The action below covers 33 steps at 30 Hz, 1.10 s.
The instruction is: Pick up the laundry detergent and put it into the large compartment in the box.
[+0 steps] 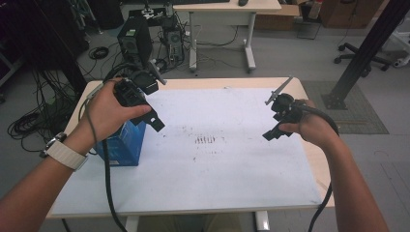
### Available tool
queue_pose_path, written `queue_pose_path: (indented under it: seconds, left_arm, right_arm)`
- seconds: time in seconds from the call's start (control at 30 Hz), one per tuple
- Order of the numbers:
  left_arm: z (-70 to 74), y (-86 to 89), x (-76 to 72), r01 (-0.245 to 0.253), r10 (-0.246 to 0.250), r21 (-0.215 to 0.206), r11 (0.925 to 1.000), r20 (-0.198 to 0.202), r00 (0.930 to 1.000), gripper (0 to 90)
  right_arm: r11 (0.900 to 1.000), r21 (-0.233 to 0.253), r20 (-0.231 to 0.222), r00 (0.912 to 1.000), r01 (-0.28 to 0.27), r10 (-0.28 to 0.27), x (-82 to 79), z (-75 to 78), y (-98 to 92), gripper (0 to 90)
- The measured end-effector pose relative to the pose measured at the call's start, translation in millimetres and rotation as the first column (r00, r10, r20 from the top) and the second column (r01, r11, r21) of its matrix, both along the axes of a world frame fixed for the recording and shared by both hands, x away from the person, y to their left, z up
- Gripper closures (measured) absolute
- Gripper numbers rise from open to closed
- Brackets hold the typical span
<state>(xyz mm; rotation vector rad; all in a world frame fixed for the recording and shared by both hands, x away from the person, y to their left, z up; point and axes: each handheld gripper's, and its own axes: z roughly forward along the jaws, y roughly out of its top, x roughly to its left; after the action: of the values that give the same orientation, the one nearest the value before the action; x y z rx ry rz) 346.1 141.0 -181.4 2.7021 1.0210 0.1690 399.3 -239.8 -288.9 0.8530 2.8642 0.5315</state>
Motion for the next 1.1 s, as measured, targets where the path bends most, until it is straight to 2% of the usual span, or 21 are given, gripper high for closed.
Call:
queue_pose_path:
  seconds: [0.13, 0.4, 0.57, 0.77, 1.1]
  left_arm:
    - [-3.3, -1.8, -1.7, 0.031, -0.031, 0.004, 0.9995, -0.035, 0.9989, 13.0]
    - [-8.3, -7.3, -4.8, 0.087, -0.086, 0.012, 0.9961, -0.075, 0.9935, 12.8]
    - [-11.9, -12.5, -7.5, 0.138, -0.135, 0.022, 0.9902, -0.095, 0.9863, 12.8]
    - [-14.3, -18.9, -10.3, 0.203, -0.2, 0.025, 0.9788, -0.105, 0.9742, 12.8]
    - [-24.9, -24.5, -13.9, 0.257, -0.253, 0.016, 0.9663, -0.124, 0.9595, 12.8]
  right_arm:
    - [1.0, -0.003, -0.003, 1.0, -0.003, 0.003, -0.5, -0.6, 1.0, 12.5]
    - [1.0, -0.002, 0.0, 1.0, -0.003, 0.003, -0.7, -0.9, 1.1, 12.5]
    - [1.0, 0.001, -0.001, 1.0, 0.0, 0.0, -0.5, -1.1, 1.3, 12.5]
    - [1.0, 0.002, -0.002, 1.0, -0.002, 0.002, 0.2, -2.8, 1.4, 12.5]
    - [1.0, 0.004, -0.002, 1.0, -0.001, 0.001, 0.7, -3.5, 1.3, 12.5]
